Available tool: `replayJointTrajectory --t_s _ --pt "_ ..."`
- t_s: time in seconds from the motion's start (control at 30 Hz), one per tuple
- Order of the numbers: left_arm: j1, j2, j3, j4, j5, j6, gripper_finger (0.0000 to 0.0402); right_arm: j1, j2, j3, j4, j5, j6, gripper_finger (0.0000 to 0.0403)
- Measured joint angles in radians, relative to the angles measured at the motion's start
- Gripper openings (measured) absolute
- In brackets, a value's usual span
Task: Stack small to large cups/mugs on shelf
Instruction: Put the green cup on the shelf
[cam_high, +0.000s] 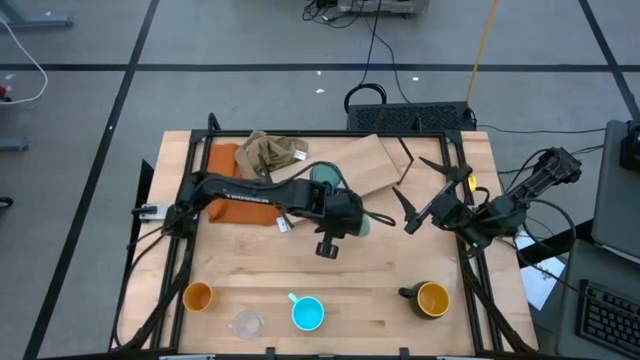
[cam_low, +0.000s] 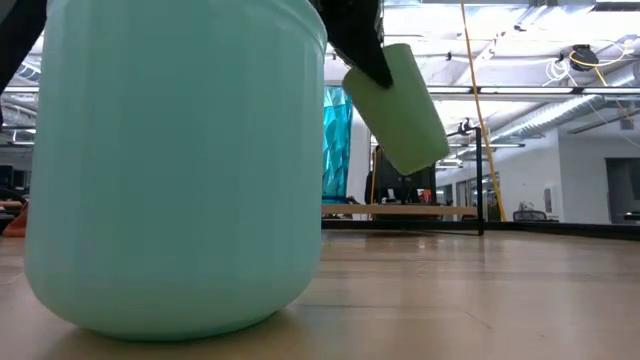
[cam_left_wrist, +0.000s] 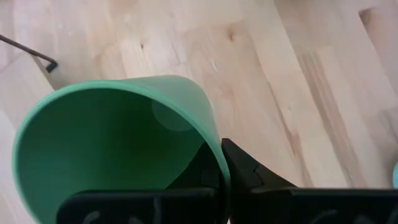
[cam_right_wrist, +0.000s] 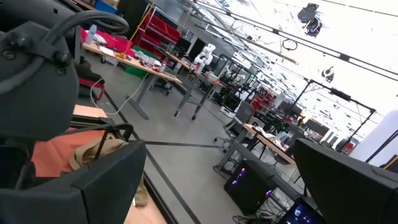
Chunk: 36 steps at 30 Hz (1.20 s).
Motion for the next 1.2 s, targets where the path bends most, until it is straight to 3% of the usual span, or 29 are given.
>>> replayJointTrajectory --t_s 0.3,1.2 --pt "-0.013 0.001 0.000 -0.074 -0.034 -0.008 0.0000 0.000 0.000 0.000 -0.001 0.000 0.020 0.0396" --pt "-0.015 0.036 -0.009 -0.172 0.042 -0.028 0.0000 -0.001 0.000 0.000 -0.095 -0.001 0.109 0.0396"
